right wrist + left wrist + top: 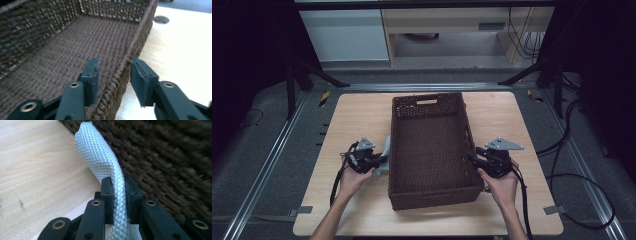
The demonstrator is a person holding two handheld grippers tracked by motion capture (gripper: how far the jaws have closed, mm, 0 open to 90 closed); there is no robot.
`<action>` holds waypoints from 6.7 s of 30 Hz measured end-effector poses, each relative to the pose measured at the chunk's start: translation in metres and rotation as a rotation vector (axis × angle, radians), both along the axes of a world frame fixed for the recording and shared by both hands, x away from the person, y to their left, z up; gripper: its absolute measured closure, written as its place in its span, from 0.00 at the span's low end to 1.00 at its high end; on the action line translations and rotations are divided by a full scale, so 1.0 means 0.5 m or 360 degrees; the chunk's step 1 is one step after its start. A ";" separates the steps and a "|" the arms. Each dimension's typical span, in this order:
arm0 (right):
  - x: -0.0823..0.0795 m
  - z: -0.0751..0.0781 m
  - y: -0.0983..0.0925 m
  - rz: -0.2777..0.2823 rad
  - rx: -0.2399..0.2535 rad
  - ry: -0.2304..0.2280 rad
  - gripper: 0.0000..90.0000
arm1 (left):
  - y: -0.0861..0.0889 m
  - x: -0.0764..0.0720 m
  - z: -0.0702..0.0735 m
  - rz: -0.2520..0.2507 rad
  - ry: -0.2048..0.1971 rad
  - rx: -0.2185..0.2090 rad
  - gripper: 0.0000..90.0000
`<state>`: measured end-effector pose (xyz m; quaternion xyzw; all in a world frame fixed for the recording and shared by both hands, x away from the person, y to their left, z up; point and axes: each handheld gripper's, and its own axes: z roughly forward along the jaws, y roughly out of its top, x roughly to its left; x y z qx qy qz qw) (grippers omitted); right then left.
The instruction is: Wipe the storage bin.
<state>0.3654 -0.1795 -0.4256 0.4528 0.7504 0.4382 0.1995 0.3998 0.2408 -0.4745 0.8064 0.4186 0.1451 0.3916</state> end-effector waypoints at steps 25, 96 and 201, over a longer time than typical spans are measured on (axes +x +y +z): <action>-0.008 -0.015 0.003 0.0057 -0.0087 0.0087 0.66 | -0.007 -0.049 -0.002 -0.0071 0.0014 0.0021 0.88; -0.022 0.012 -0.019 -0.0009 -0.0016 -0.0036 0.64 | -0.005 -0.148 0.071 -0.0152 -0.0173 -0.0114 0.88; -0.027 -0.084 -0.200 -0.0528 -0.0095 -0.0033 0.21 | -0.044 -0.260 0.113 -0.0240 -0.0233 -0.0135 0.87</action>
